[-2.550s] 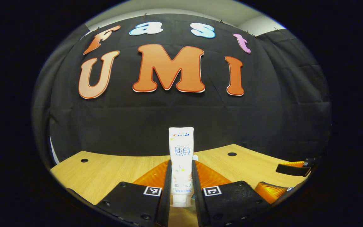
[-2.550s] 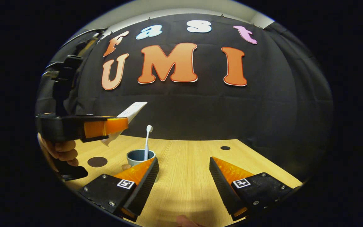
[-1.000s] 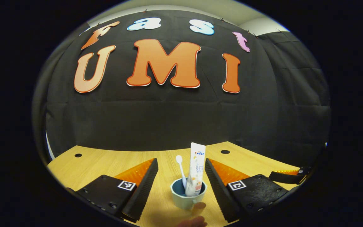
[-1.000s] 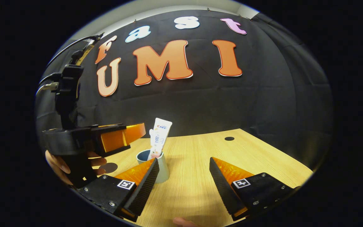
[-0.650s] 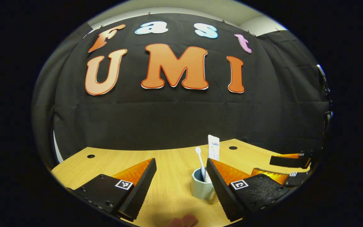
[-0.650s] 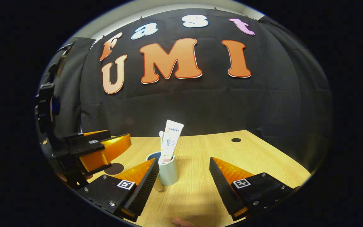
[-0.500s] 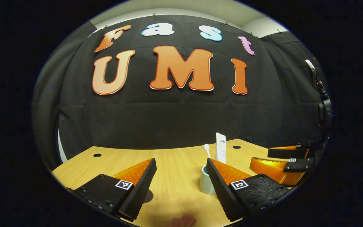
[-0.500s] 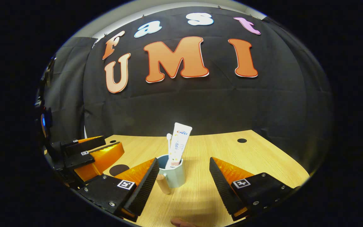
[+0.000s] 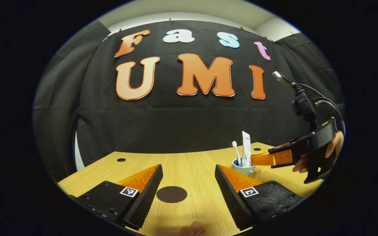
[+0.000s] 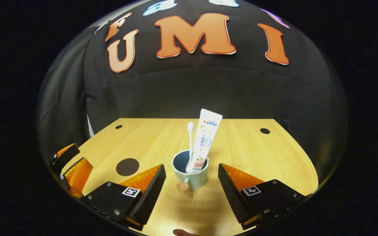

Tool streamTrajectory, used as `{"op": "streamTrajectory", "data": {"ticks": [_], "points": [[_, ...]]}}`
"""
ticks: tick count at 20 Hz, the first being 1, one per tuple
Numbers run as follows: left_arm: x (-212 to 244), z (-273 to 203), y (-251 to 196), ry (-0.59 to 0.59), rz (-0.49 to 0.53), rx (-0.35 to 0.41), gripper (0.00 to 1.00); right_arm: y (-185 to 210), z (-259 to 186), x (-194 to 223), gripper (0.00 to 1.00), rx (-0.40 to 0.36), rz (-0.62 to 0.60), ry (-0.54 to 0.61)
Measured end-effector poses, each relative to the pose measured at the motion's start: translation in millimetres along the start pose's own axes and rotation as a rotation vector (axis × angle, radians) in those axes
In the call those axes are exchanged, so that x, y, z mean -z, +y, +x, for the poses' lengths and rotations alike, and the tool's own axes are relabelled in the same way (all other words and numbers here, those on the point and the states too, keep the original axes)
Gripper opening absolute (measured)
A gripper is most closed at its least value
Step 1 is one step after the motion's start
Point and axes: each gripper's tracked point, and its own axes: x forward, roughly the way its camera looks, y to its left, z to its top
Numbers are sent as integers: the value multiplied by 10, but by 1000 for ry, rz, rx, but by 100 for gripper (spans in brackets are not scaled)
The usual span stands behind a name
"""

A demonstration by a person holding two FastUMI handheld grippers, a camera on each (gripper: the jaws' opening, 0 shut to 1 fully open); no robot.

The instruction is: Put the toothbrush and toothpaste on the desktop into the cup, then pick up the cup and place it on the coaster on the desktop.

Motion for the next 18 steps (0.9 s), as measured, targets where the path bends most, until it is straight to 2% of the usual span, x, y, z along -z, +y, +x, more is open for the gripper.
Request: {"op": "streamTrajectory", "data": {"ticks": [7, 9, 14, 17, 18], "points": [[243, -215, 265, 22, -16, -38, 96, 95, 192, 428, 96, 75, -10, 316], [318, -239, 327, 32, -16, -45, 96, 138, 245, 541, 92, 79, 5, 369], [445, -308, 432, 56, -12, -43, 96, 47, 398, 741, 70, 149, 18, 438], [492, -364, 354, 67, -15, -14, 96, 60, 403, 799, 56, 145, 56, 449], [495, -366, 338, 68, -19, -5, 96, 58, 376, 841, 44, 148, 64, 463]]}}
